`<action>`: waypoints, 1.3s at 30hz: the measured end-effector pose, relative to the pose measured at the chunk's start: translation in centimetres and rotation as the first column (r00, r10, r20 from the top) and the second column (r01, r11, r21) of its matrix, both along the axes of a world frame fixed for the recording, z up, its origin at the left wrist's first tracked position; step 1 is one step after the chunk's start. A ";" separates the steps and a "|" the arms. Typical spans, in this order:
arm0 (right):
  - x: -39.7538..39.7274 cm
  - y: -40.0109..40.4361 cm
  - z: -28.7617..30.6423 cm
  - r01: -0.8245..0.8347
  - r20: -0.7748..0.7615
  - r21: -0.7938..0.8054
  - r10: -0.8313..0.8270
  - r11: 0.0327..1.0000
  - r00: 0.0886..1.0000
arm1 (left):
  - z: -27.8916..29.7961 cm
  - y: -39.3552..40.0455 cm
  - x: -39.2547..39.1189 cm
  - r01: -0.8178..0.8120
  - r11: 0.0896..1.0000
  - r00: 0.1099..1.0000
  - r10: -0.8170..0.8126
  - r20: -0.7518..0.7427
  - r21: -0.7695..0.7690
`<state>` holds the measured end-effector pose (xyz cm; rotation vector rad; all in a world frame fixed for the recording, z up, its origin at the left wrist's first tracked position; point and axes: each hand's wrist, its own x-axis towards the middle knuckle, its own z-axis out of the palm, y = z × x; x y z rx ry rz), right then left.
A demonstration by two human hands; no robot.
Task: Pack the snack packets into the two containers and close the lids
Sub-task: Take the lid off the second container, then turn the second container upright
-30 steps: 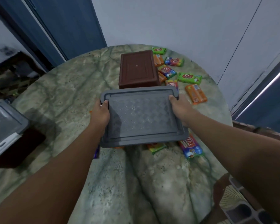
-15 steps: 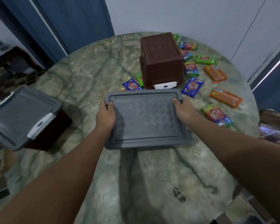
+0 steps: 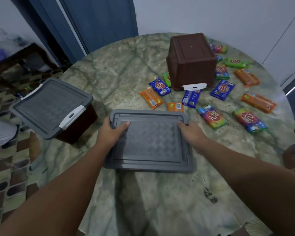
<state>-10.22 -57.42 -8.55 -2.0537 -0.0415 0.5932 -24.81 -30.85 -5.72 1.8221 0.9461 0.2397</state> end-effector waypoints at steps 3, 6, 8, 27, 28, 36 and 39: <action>-1.3 0.7 -0.9 -0.093 -0.023 0.032 0.093 0.995 0.995 | -0.7 1.6 -2.0 0.006 1.000 0.999 -0.005 -0.041 0.011; -2.2 1.3 -0.2 -0.168 0.016 -0.030 0.169 0.985 0.986 | -0.9 2.3 -3.7 -0.006 1.000 0.996 0.008 -0.085 0.024; -2.6 1.5 0.2 -0.238 0.000 -0.102 0.239 0.966 0.971 | -1.1 3.2 -4.8 -0.002 1.000 0.994 0.005 -0.109 0.029; -6.3 4.5 2.3 -0.683 -0.258 -0.538 0.675 0.494 0.692 | 0.7 7.6 -8.1 0.395 0.867 0.691 -0.062 -0.721 0.304; -6.2 4.6 2.3 -0.701 -0.277 -0.550 0.692 0.454 0.666 | 0.7 7.5 -7.9 0.399 0.864 0.685 -0.058 -0.726 0.308; -4.8 3.8 2.9 -0.445 0.128 -0.599 0.628 0.666 0.768 | 2.9 3.2 -2.3 0.333 0.818 0.857 -0.054 -0.513 0.469; -3.1 3.0 4.1 -0.310 0.323 -0.479 0.493 0.821 0.808 | 3.6 0.9 0.9 0.264 0.863 0.943 -0.137 -0.305 0.431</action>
